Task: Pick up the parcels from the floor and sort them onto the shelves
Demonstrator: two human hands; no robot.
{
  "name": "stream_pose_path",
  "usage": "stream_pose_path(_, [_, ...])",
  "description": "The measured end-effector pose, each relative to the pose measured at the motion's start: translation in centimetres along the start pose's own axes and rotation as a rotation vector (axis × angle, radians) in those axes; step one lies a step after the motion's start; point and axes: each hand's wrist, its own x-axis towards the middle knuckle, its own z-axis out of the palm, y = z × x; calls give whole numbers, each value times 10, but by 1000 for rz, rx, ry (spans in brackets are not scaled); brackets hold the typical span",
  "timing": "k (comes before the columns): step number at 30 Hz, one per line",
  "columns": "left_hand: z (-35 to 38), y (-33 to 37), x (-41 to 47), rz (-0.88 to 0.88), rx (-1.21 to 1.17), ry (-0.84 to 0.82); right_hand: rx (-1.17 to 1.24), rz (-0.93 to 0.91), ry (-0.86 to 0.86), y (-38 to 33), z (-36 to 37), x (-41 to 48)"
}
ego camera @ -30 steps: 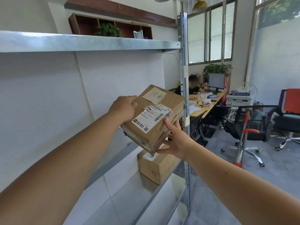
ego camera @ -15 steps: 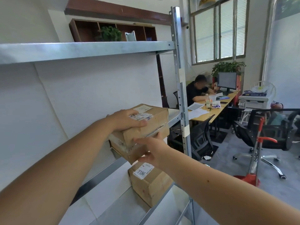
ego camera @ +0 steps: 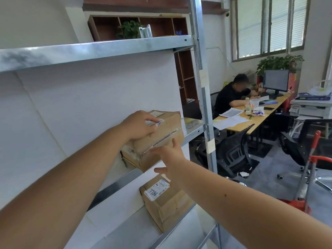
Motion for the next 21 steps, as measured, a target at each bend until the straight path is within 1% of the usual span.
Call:
stream_pose_path(5, [14, -2, -6, -7, 89, 83, -130, -50, 70, -11, 2, 9])
stream_pose_path(9, [21, 4, -13, 38, 359, 167, -181, -160, 64, -17, -2, 18])
stream_pose_path(11, [25, 4, -14, 70, 443, 206, -243, -239, 89, -19, -1, 18])
stream_pose_path(13, [28, 1, -17, 95, 478, 230, -511, -346, 146, -17, 1, 20])
stream_pose_path(15, [35, -7, -22, 121, 496, 267, -787, -513, 160, -15, 0, 23])
stream_pose_path(18, [48, -26, -34, 135, 492, 370, -1098, -674, 110, -13, -5, 28])
stream_pose_path(21, [50, -42, -53, 124, 483, 446, -1317, -794, 63, -17, 0, 30])
